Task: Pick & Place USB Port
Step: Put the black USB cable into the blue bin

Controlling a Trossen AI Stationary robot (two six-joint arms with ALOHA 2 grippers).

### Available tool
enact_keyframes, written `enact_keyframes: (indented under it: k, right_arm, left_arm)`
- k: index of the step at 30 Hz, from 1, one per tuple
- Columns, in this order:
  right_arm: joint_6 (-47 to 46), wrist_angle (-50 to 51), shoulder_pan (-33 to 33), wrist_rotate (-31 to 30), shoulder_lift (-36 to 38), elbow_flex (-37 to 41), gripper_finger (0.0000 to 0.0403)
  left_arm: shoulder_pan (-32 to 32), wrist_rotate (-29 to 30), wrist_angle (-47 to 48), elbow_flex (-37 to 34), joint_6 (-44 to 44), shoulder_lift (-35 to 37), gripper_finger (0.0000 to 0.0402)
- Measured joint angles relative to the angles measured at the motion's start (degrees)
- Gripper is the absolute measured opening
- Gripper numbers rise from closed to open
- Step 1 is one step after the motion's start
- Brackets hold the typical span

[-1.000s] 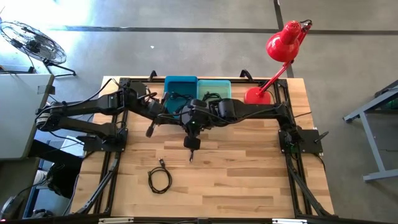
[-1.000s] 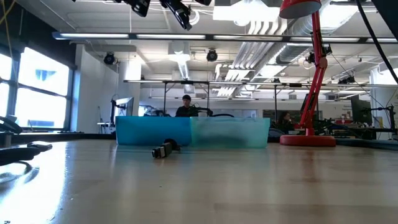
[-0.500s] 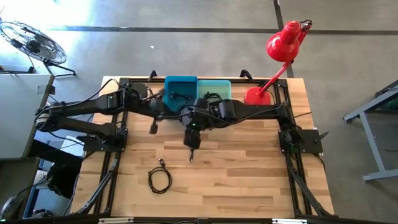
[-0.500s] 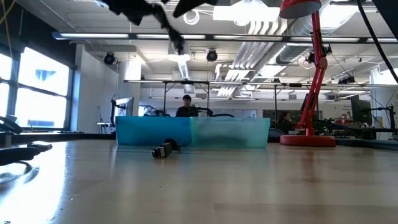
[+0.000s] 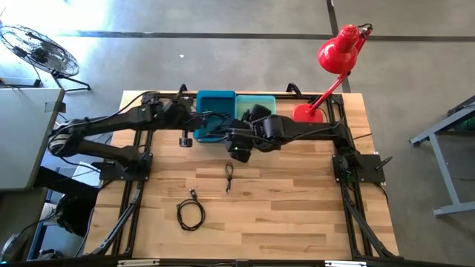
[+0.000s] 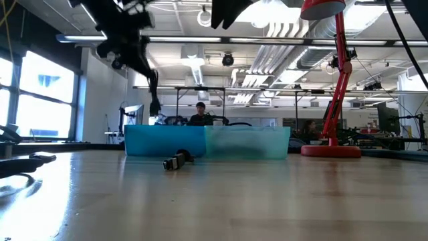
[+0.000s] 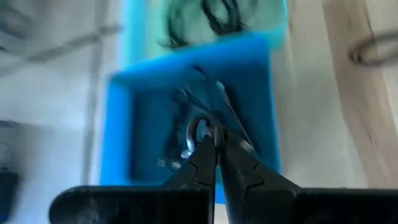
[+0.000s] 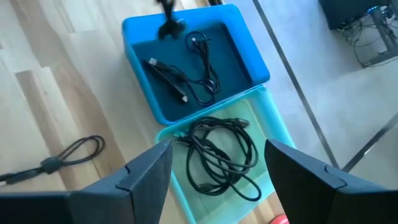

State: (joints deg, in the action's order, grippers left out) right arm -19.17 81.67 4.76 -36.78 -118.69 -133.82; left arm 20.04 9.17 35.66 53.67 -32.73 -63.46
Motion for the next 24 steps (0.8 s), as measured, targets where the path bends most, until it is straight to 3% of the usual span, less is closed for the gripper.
enact_keyframes:
  k: [4, 9, 14, 24]
  right_arm:
    - [1.3, 0.0, -1.0, 0.0, 0.0, 0.0, 0.0248]
    - [1.7, 0.2, -1.8, 0.1, 0.0, 0.0, 0.0248]
    - [3.6, 0.6, -1.9, 0.3, 0.0, 0.0, 0.0248]
    - [5.1, 2.8, -1.9, 0.5, 0.0, 0.1, 0.0248]
  left_arm:
    - [6.0, -9.7, 0.5, 0.0, -1.6, -8.2, 0.0000]
    - [8.3, -9.5, -1.8, 0.2, -3.1, -17.3, 0.0000]
    - [8.4, -14.3, -3.2, 0.2, -3.5, -21.0, 0.0007]
    - [8.5, -14.4, -1.4, 4.0, -1.9, -21.1, 0.0109]
